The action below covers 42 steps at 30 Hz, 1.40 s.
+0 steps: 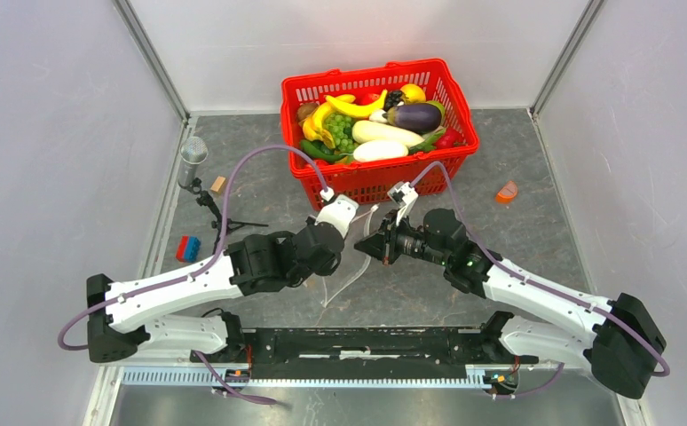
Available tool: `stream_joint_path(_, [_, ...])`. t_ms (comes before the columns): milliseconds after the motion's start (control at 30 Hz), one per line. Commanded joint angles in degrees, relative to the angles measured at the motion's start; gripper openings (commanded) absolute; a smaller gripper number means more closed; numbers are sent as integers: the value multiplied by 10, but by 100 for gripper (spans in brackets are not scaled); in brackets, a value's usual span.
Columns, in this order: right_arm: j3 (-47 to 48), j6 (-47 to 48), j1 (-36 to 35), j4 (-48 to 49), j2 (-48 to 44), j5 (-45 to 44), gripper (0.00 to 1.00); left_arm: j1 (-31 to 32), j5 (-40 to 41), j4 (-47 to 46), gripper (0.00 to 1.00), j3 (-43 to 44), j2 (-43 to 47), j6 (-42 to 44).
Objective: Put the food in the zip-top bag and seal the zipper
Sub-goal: Open the zipper of the food storage bag.
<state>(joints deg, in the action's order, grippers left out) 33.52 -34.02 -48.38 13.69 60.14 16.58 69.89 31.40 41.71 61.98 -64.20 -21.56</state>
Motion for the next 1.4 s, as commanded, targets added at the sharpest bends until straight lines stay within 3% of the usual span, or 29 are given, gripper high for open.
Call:
stream_joint_path(0, [18,30,-3,-15,0,-16,1,2,54,30,2,15,27,-1])
stream_joint_path(100, [24,67,-3,-35,21,10,0,2,43,63,2,39,54,-18])
stream_joint_path(233, [50,80,-4,25,69,119,1,2,7,130,2,107,72,-76])
stream_joint_path(333, [71,81,-3,53,90,135,2,2,-7,164,2,130,60,-102])
stream_joint_path(467, [115,117,-3,-35,137,52,5,1,52,156,2,79,42,-129])
stream_joint_path(700, [86,129,-3,-56,118,12,28,-8,111,62,2,-41,77,-153])
stream_joint_path(733, [87,130,-4,-64,107,3,34,-10,113,47,2,-55,86,-153])
stream_joint_path(800, [91,138,-3,-75,81,-2,58,-15,112,17,2,-79,102,-151])
stream_joint_path(867, [99,148,-3,-85,47,-7,70,-20,111,3,2,-92,108,-149])
stream_joint_path(933, [120,170,-2,-117,18,-34,72,-22,107,-3,2,-96,108,-145])
stream_joint_path(1067, [191,201,17,-205,-18,-228,80,-23,96,-18,2,-105,109,-140])
stream_joint_path(1133, [228,190,63,-224,-16,-299,80,-24,91,-30,2,-112,111,-136])
stream_joint_path(1233, [261,156,156,-197,2,-282,80,-26,85,-37,2,-119,112,-135])
stream_joint_path(1367, [327,94,209,-198,83,-275,81,-27,77,-48,2,-127,116,-130])
